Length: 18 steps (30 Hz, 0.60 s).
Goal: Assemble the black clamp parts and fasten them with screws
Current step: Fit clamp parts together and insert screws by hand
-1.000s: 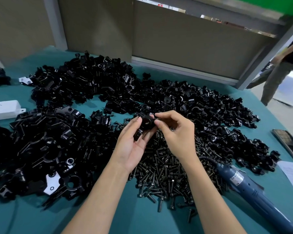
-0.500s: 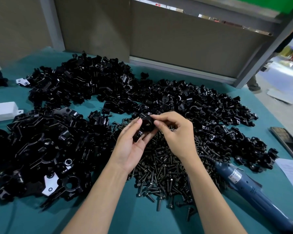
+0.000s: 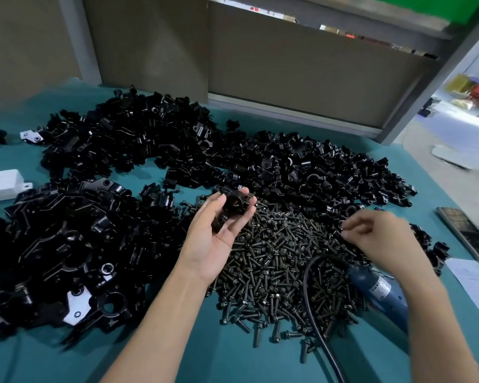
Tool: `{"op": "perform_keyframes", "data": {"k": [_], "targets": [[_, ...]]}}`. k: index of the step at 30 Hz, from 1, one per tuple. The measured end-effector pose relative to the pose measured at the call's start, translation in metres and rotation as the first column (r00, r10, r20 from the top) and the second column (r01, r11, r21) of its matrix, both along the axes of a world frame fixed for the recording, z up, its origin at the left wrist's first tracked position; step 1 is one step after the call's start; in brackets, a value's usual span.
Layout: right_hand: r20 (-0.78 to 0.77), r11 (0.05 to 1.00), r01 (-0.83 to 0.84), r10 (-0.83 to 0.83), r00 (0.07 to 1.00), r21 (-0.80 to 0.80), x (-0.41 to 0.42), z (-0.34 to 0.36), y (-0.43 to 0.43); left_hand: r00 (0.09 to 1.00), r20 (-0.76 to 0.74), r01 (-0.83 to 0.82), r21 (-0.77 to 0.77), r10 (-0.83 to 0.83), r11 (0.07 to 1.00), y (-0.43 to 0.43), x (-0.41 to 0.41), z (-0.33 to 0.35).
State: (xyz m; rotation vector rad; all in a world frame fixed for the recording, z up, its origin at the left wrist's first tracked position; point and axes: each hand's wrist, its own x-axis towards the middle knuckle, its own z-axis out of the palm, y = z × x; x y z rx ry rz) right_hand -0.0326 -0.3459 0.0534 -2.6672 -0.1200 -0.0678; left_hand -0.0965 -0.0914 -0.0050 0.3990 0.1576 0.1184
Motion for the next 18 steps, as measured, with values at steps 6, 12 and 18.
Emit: {"op": "perform_keyframes", "data": {"k": [6,12,18], "targets": [[-0.073,0.994,0.050,-0.057,0.996,-0.100,0.000,-0.013,-0.025,1.000,0.005,-0.004,-0.001,0.004,1.000,0.000,0.000,0.000],[-0.115,0.993,0.063,-0.075,0.990,-0.103,0.003,-0.016,-0.031,1.000,0.009,-0.004,-0.010,0.004,1.000,0.001,0.000,0.000],[-0.085,0.998,0.002,-0.008,0.996,-0.061,0.002,-0.020,-0.018,1.000,0.008,-0.002,-0.026,0.002,1.000,0.001,0.001,-0.002]]}}
